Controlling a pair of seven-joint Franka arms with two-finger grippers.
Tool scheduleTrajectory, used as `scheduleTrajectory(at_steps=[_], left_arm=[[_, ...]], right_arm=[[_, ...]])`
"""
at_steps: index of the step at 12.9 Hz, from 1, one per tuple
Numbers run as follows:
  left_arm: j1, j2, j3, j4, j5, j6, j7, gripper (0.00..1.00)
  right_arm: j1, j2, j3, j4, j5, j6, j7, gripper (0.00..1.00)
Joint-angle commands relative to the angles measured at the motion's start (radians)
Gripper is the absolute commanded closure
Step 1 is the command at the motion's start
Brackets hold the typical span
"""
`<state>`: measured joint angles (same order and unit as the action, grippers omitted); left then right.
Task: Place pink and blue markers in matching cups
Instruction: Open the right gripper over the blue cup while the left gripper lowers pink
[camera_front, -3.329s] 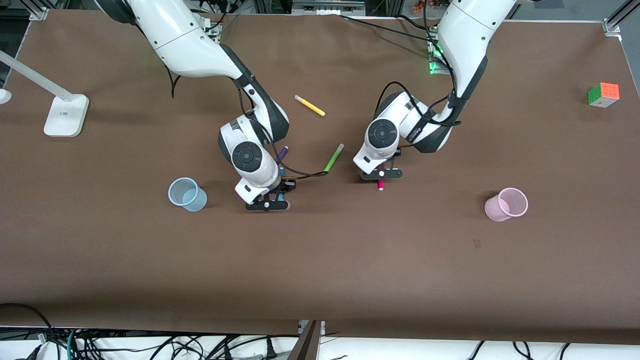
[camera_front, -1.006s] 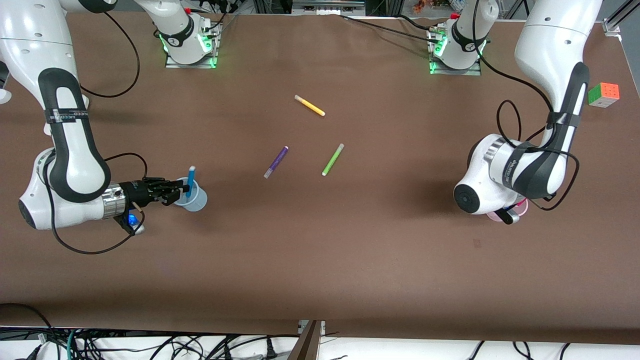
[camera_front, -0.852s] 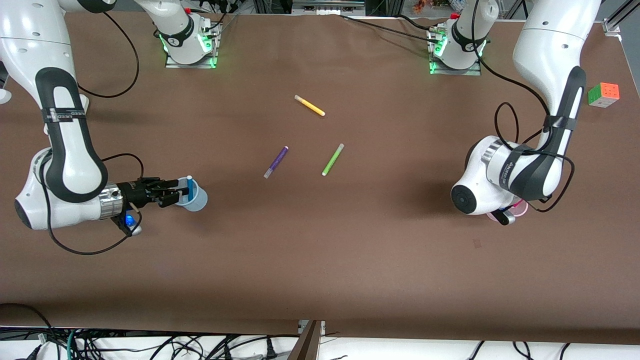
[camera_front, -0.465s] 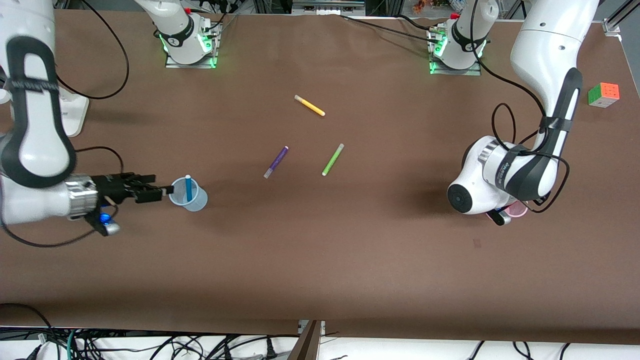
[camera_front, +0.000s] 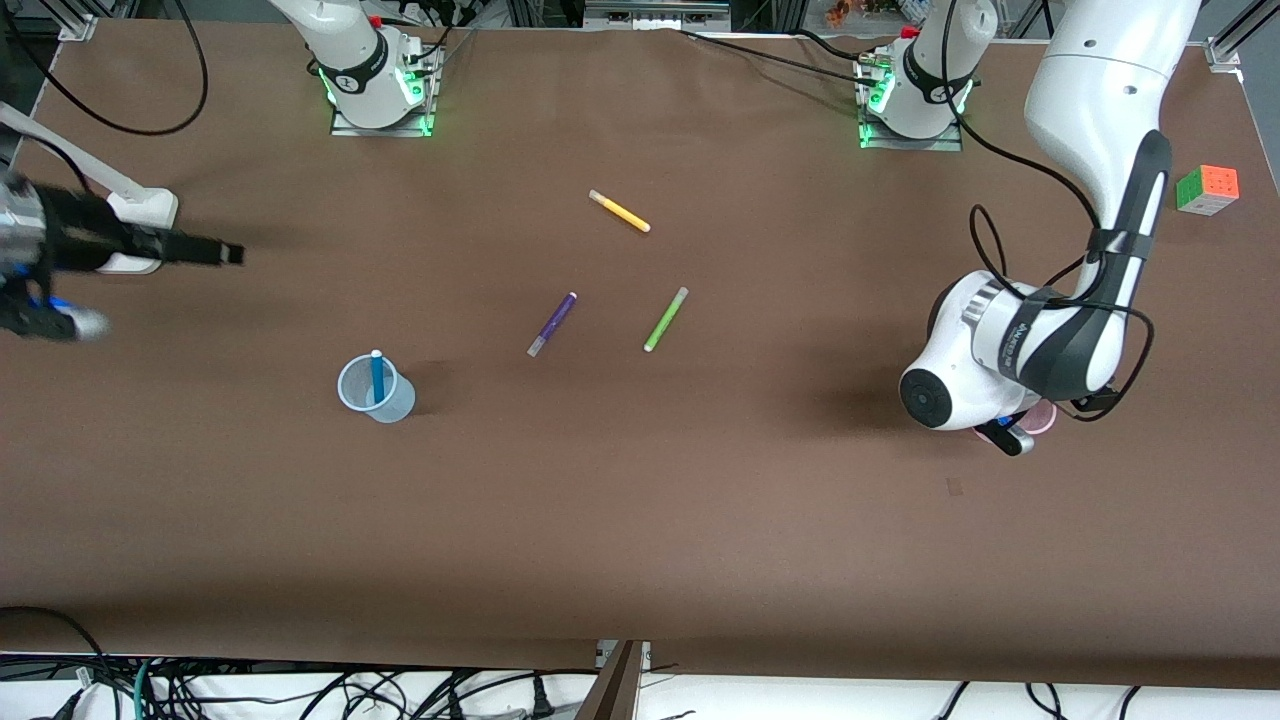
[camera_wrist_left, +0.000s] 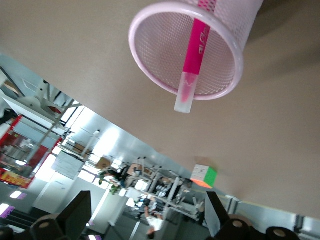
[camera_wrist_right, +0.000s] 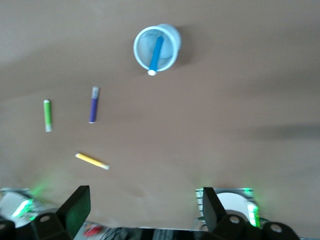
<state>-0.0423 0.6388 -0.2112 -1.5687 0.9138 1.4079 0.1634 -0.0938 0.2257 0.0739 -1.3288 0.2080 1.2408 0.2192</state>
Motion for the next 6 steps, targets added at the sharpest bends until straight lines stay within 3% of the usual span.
scheduleTrajectory(at_steps=[1, 3, 6], left_arm=[[0.009, -0.094, -0.01, 0.034, -0.173, -0.003, -0.137, 0.0], [0.021, -0.109, -0.002, 0.105, -0.339, -0.006, -0.206, 0.0], [0.061, -0.175, -0.002, 0.145, -0.642, 0.003, -0.278, 0.0]], right_arm=[[0.02, -0.074, 0.004, -0.044, -0.143, 0.0, -0.066, 0.01], [0.028, -0.095, 0.029, -0.084, -0.215, -0.038, -0.066, 0.01], [0.026, -0.146, 0.029, -0.183, -0.219, -0.018, -0.063, 0.01]])
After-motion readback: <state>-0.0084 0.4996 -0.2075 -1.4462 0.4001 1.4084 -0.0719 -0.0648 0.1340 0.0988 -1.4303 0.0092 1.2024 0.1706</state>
